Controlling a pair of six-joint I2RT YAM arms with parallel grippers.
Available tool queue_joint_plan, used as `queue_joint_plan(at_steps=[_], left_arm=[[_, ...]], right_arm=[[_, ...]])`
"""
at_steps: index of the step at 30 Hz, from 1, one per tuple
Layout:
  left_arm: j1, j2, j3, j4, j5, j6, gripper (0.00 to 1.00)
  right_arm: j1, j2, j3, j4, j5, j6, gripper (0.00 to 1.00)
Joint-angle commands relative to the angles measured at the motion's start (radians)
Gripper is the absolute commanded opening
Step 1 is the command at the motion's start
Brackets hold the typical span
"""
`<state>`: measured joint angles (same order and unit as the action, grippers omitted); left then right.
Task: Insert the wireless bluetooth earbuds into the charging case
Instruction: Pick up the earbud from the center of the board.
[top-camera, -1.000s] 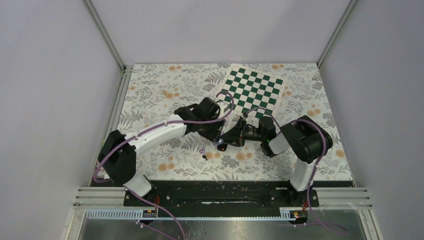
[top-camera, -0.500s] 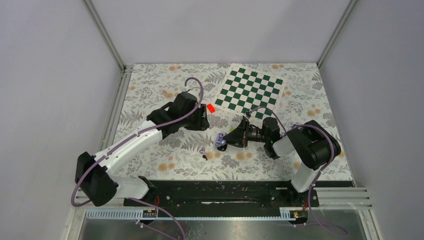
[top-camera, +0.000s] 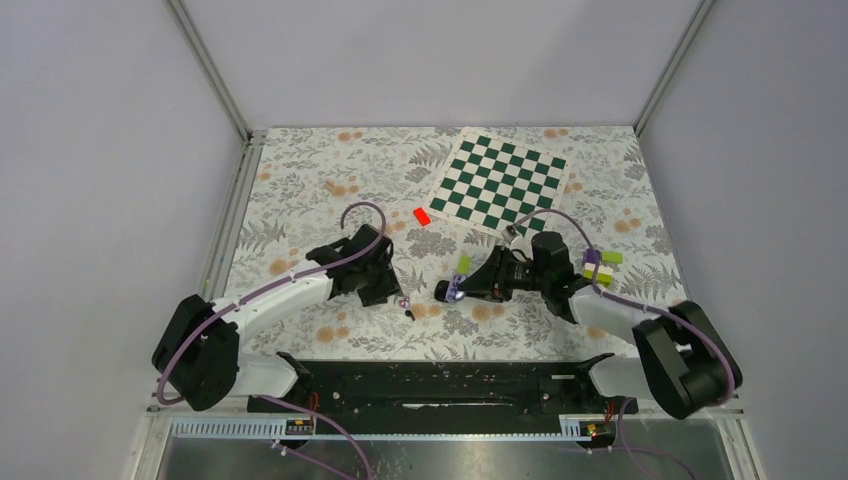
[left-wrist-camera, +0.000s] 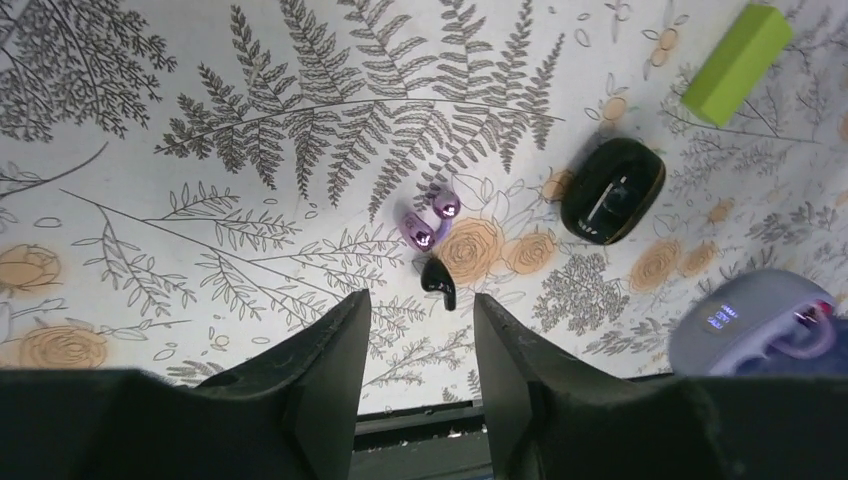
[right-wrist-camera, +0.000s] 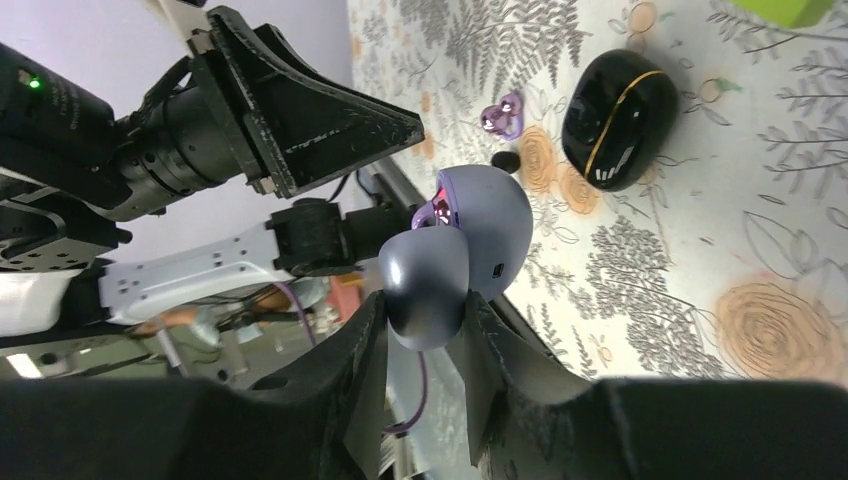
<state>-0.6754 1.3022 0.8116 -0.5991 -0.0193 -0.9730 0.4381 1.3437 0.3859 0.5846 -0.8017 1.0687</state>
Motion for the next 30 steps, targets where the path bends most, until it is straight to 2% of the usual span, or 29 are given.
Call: queue_joint_plan(at_steps=[1,4,8,17,30], left_arm=[[-0.002,0.038,-0.043,0.145,0.039,-0.153,0.42],[-0.009,0.09,-0.039,0.172,0.053,-0.169,0.41],[-0.009,0.129,-0.04,0.195,0.056,-0.192,0.38],[-0.009,0.126,-0.063,0.177,-0.019,-0.217,0.33],[-0.011,0.163,-0.061,0.191,-0.013,-0.224,0.23]], right_arm=[[-0.003,-0.153,0.083,-0.429,0.124,-0.257,0.0],[-0.004,-0.201,0.087,-0.489,0.152,-0.282,0.0],[-0.003,-0.209,0.07,-0.486,0.155,-0.28,0.0],[-0.003,-0.205,0.051,-0.472,0.153,-0.27,0.0],[-0.003,-0.21,0.056,-0.486,0.158,-0.278,0.0]])
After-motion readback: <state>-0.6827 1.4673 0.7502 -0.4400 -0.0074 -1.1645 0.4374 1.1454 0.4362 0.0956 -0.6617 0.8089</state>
